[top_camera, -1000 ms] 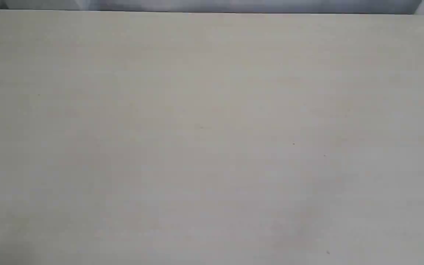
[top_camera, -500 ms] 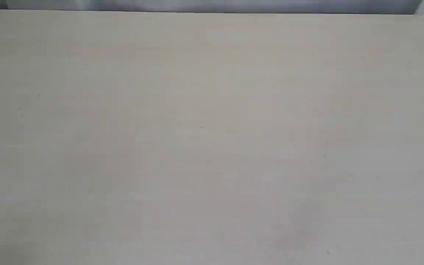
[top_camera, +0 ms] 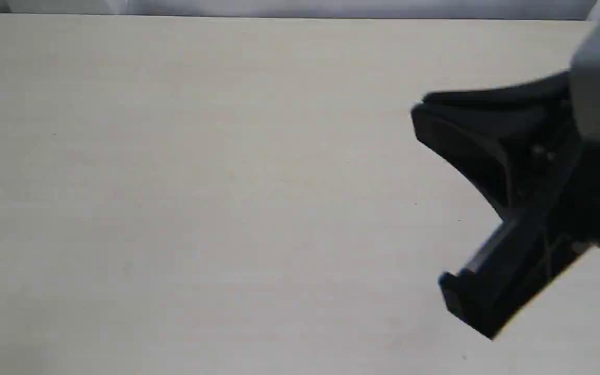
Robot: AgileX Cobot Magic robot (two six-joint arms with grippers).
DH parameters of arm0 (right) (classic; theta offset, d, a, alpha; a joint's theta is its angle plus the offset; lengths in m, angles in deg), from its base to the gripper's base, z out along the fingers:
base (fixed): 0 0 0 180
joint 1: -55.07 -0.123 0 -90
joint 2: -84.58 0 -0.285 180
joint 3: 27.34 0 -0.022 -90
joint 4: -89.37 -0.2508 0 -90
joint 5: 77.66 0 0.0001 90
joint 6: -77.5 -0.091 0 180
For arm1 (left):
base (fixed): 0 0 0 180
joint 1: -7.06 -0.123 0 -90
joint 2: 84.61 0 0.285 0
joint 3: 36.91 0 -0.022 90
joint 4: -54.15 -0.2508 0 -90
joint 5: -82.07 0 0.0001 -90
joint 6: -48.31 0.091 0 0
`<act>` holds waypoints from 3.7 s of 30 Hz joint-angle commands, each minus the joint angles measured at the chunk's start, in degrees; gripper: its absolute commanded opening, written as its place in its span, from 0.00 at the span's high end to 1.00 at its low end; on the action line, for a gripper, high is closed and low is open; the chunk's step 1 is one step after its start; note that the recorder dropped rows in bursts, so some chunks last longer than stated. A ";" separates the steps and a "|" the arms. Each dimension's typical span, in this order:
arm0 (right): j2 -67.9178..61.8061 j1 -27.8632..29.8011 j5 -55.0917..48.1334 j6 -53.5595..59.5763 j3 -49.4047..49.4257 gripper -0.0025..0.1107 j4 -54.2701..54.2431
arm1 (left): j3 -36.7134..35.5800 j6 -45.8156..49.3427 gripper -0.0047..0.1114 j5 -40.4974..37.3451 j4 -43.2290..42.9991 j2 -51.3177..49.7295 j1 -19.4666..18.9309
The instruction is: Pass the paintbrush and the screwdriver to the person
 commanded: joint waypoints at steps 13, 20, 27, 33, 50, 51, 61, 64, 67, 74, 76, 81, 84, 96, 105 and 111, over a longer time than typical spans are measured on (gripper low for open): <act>15.74 2.66 -14.03 -6.90 12.67 0.94 1.76 | -0.12 -0.12 0.96 0.32 0.24 0.14 0.47; 22.70 24.59 3.50 -6.89 22.45 0.94 8.37 | -0.12 -0.12 0.96 0.44 0.00 0.14 0.47; 25.75 56.97 29.50 -4.71 27.71 0.94 9.08 | -0.12 -0.12 0.96 0.44 0.00 0.14 0.47; 28.43 76.70 45.72 -4.75 30.51 0.94 9.08 | -0.12 -0.12 0.96 0.44 0.00 0.14 0.47; 31.80 83.30 52.54 -4.36 34.37 0.94 7.44 | -0.12 -0.12 0.96 0.31 0.27 0.14 0.47; 32.50 83.30 52.68 -2.03 35.18 0.94 4.73 | -0.12 -0.12 0.96 0.31 0.27 0.14 0.47; 39.56 83.30 44.23 47.65 39.11 0.94 -42.51 | -0.12 -0.12 0.96 0.31 0.27 0.14 0.47; 40.84 83.30 40.64 48.81 39.11 0.94 -42.51 | -0.12 -0.12 0.96 0.31 0.27 0.14 0.47; 42.36 83.30 38.10 48.79 39.11 0.94 -42.51 | -0.12 -0.12 0.96 0.31 0.27 0.14 0.47; 46.16 83.30 35.94 54.47 39.11 0.94 -46.93 | -0.12 -0.12 0.96 0.46 0.02 0.14 0.47; 46.36 83.30 34.42 57.74 39.11 0.94 -49.39 | -0.12 -0.12 0.96 0.34 0.02 0.14 0.47; 46.36 83.30 33.27 58.03 39.11 0.94 -49.52 | -0.12 -0.12 0.96 0.34 0.02 0.14 0.47; 46.36 83.30 32.93 58.03 39.11 0.94 -49.80 | -0.12 -0.12 0.96 0.34 0.02 0.14 0.47; 46.36 83.30 29.40 60.63 39.11 0.94 -51.93 | -0.12 -0.12 0.96 0.34 0.02 0.14 0.47; 46.36 83.30 28.12 65.21 39.11 0.94 -57.20 | -0.12 -0.12 0.96 0.30 0.26 0.14 0.47; 46.36 83.30 24.65 65.21 39.11 0.94 -57.41 | -0.12 -0.12 0.96 0.30 0.26 0.14 0.47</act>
